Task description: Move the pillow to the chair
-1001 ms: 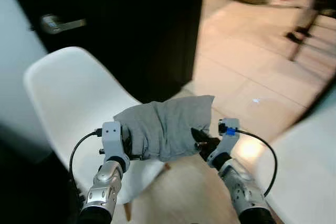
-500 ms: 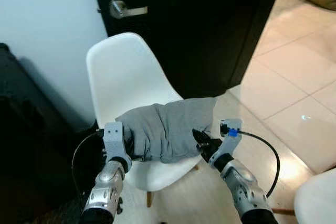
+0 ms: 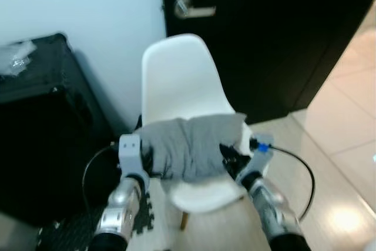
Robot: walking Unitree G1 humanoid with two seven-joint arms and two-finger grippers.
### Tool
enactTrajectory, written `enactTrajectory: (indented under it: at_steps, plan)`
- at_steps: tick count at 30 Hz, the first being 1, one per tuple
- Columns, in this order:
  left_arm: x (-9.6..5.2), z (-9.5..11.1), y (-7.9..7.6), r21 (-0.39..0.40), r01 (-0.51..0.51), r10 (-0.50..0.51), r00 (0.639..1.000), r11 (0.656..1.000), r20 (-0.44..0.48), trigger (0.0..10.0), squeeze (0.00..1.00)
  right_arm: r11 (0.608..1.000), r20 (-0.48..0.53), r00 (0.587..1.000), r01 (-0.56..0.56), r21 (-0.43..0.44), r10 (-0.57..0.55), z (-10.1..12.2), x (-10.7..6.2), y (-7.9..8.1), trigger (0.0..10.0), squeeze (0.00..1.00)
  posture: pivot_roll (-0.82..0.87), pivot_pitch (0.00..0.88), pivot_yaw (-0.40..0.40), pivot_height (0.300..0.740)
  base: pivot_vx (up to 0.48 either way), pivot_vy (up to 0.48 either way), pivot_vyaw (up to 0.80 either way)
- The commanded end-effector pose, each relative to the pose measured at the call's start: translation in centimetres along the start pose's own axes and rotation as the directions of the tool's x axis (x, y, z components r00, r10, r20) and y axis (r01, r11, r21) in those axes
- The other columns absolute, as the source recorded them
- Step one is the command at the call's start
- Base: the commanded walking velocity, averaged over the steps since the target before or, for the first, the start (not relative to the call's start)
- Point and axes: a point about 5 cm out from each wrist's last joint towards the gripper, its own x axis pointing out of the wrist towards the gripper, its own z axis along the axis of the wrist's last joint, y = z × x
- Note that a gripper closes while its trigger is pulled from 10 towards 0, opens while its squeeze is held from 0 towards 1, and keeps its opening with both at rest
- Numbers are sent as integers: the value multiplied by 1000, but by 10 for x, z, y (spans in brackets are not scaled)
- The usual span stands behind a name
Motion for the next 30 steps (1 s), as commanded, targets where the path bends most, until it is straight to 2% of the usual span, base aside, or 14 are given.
enactTrajectory:
  at_steps: [1,8,18,27,30]
  plan:
    - [1,5,-21,28,90,-91,996,996,25,10000,0,998,-26,998,-61,0,61,-8,3,13,10000,0,-46,163,46,740,0,-458,0]
    - [2,5,-21,15,79,-79,997,997,23,10000,0,998,-23,998,-65,3,65,-8,3,15,10000,0,-50,163,47,740,0,-398,0]
    - [3,4,-20,10,66,-66,998,998,16,10000,0,997,-32,997,-73,-6,73,-10,4,16,10000,0,-50,158,46,740,0,0,0]
    - [2,5,-23,9,97,-97,995,995,22,10000,0,997,-33,997,-77,-6,76,-11,3,16,10000,0,-52,155,48,740,0,0,0]
    - [2,5,-25,25,104,-104,994,994,19,10000,0,997,-34,996,-79,-7,78,-11,3,16,10000,0,-51,155,47,740,0,-469,0]
